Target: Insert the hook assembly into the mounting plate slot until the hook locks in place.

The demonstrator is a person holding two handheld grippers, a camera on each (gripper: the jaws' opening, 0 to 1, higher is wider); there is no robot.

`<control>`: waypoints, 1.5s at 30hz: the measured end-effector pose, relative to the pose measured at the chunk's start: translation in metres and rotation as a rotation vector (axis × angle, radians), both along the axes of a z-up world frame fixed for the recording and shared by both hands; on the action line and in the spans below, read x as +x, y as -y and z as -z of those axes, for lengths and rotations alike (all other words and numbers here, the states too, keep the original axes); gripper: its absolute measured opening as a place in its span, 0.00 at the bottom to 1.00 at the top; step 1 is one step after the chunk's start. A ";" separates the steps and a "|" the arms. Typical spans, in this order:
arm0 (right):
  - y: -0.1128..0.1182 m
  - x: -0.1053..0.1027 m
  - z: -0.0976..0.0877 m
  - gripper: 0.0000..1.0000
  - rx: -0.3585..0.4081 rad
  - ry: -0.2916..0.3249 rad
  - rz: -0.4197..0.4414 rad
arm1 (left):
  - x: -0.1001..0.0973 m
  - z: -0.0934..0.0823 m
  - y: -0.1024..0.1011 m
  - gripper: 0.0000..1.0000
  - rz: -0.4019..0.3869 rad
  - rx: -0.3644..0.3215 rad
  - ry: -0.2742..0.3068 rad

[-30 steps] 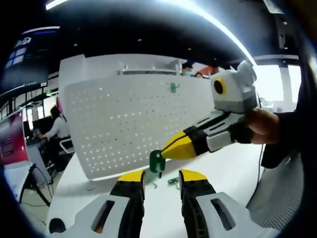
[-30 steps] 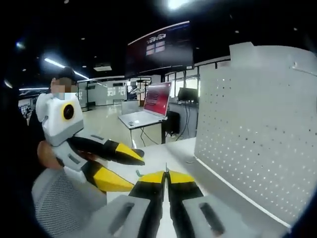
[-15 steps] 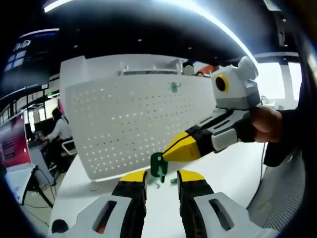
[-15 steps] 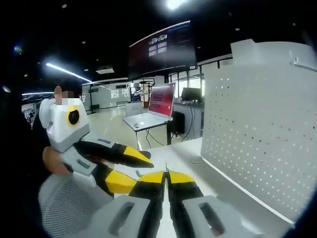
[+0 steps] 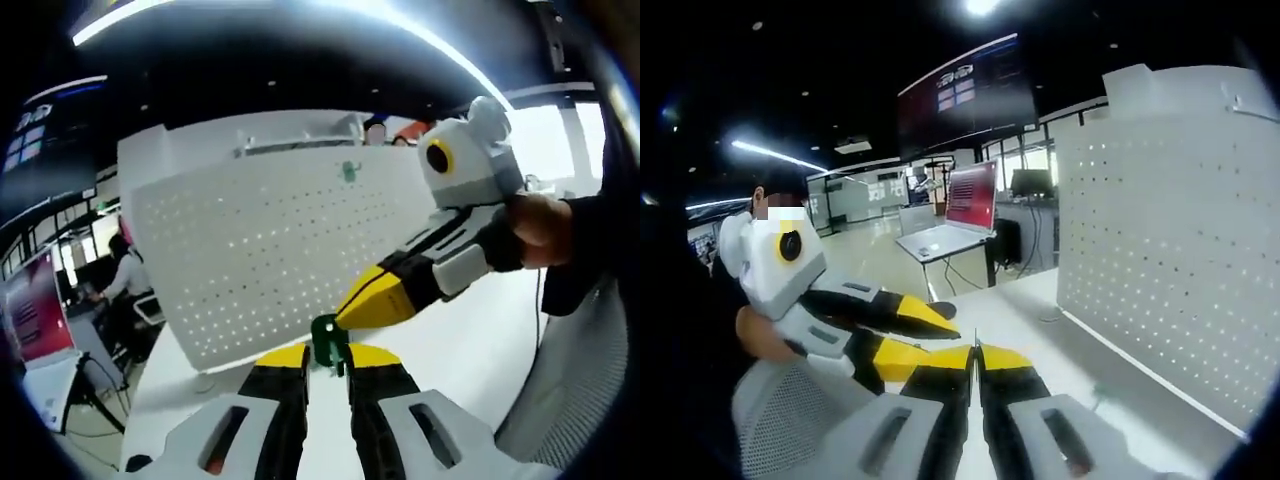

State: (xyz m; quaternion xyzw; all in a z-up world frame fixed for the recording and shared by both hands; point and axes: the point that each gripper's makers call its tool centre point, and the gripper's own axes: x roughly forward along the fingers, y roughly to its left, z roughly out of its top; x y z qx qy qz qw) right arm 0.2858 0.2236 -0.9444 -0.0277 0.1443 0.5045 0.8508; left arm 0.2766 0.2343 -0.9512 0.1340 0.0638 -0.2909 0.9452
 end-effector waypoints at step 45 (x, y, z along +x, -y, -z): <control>-0.003 -0.009 -0.002 0.01 -0.024 0.014 -0.038 | -0.002 0.001 0.007 0.03 0.021 0.066 0.028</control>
